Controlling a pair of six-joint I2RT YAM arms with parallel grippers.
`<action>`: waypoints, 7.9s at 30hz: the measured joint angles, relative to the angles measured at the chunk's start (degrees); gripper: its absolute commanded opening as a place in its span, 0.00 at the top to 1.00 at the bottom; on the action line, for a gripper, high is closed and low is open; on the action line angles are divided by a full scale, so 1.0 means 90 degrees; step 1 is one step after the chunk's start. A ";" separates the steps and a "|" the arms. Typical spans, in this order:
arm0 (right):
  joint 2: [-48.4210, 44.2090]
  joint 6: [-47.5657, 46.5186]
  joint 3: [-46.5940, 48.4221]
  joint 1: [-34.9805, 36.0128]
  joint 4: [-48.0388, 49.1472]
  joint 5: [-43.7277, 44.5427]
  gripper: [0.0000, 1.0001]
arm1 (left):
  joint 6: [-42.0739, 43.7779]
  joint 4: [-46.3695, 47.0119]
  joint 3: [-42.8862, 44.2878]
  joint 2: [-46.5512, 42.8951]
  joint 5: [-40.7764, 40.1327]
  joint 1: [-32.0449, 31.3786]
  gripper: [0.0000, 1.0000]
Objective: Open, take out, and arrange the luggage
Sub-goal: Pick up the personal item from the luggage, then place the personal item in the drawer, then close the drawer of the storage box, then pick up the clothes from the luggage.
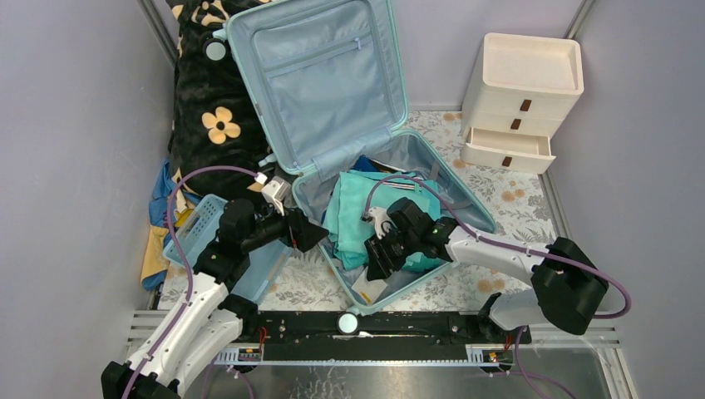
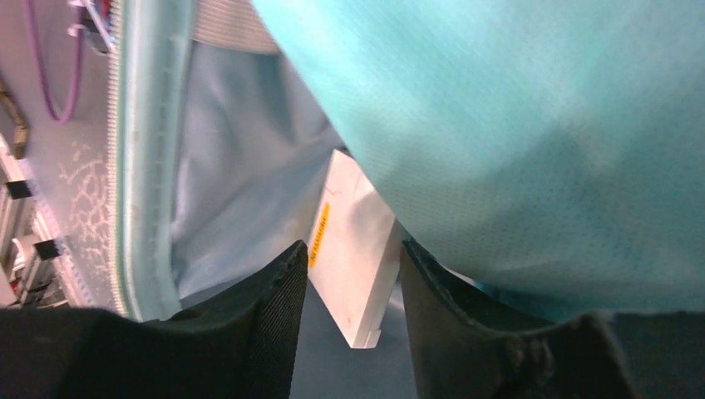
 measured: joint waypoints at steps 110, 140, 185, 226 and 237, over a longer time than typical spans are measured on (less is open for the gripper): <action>0.4597 -0.9668 0.7293 -0.7164 -0.4534 0.0148 0.79 | 0.0199 0.3011 0.2169 0.2574 0.0231 0.0000 0.02; 0.5559 -0.9513 0.6572 -0.7135 -0.0986 0.1552 0.62 | 0.0211 0.2489 0.2990 0.3322 0.0228 0.0000 0.02; 0.0323 -0.6314 0.5833 -0.7247 -0.5571 -0.3791 0.06 | -0.1105 -0.0665 0.4835 0.3716 -0.0945 -0.1192 0.12; 0.1088 -0.4068 0.1882 -0.4014 -0.2800 -0.1331 0.81 | -0.1290 0.0100 0.2089 0.3912 -0.0306 -0.0714 0.30; 0.1086 -0.4116 0.1880 -0.4048 -0.2812 -0.1433 0.80 | -0.1316 -0.0486 0.2239 0.4274 -0.1037 -0.0865 0.22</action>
